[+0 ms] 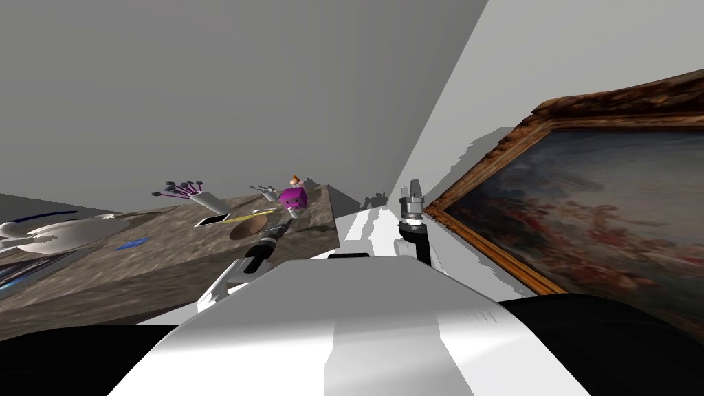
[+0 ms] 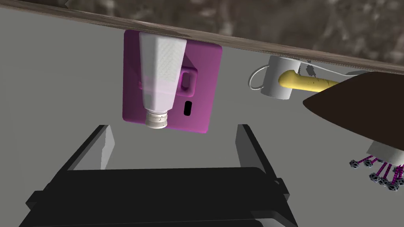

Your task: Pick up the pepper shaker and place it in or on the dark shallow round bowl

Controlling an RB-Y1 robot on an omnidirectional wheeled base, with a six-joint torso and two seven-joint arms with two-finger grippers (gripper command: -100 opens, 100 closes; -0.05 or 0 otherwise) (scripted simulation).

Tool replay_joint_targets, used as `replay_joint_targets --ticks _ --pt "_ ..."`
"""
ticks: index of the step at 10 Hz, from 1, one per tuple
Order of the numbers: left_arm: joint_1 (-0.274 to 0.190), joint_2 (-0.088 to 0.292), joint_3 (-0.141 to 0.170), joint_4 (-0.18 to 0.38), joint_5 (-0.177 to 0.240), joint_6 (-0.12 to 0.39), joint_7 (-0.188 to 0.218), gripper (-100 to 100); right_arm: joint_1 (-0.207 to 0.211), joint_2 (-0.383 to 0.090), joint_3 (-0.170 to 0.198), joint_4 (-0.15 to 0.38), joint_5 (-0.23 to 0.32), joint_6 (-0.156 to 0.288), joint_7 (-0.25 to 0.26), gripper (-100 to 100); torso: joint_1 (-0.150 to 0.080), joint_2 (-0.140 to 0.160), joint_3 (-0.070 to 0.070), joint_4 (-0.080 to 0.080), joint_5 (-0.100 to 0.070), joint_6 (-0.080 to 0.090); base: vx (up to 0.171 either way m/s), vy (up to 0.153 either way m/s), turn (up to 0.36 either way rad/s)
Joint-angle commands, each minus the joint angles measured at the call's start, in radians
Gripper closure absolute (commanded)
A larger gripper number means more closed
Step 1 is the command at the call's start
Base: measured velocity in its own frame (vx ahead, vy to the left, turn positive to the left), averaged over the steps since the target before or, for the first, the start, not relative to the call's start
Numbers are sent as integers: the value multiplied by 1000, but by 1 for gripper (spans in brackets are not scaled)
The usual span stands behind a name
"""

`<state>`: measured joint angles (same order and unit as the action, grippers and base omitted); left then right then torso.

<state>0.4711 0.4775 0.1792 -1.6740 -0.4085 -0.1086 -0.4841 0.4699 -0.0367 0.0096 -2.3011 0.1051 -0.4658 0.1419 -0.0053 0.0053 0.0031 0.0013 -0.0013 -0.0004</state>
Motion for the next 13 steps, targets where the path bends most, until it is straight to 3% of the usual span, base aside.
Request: replay_joint_targets --ticks 1,3,6,7,8,9,10,13 --pt "15 9 9 2 28 15 -6 -100 0 0 0 0 0 0 0 0 0 0 0 0 0 0 -22 -89 -92" --pt "-14 53 -36 21 19 29 24 -100 0 0 0 0 0 0 0 0 1 -7 -4 -1 0 0 74 -39 -13" --pt "-71 109 -90 25 -32 46 73 -100 1 0 0 0 0 0 0 0 10 -15 -8 -3 2 0 144 63 69" --pt "-66 91 -83 29 -26 43 59 -100 1 0 0 0 0 0 0 0 11 -17 -10 -4 2 0 82 35 4" --pt "-68 92 -84 29 -28 44 61 0 0 0 0 0 0 0 0 0 8 -12 -7 -3 2 0 14 7 -3" --pt "-68 92 -84 29 -28 44 61 -100 0 0 0 0 0 0 0 0 7 -8 -5 -2 2 0 7 3 0" --pt "-68 92 -84 29 -28 44 61 100 0 0 0 0 0 0 0 0 6 -6 -4 -2 1 0 0 0 0" --pt "-68 92 -83 29 -28 44 61 100 0 0 0 0 0 0 0 0 6 -6 -3 -2 2 0 0 0 0"
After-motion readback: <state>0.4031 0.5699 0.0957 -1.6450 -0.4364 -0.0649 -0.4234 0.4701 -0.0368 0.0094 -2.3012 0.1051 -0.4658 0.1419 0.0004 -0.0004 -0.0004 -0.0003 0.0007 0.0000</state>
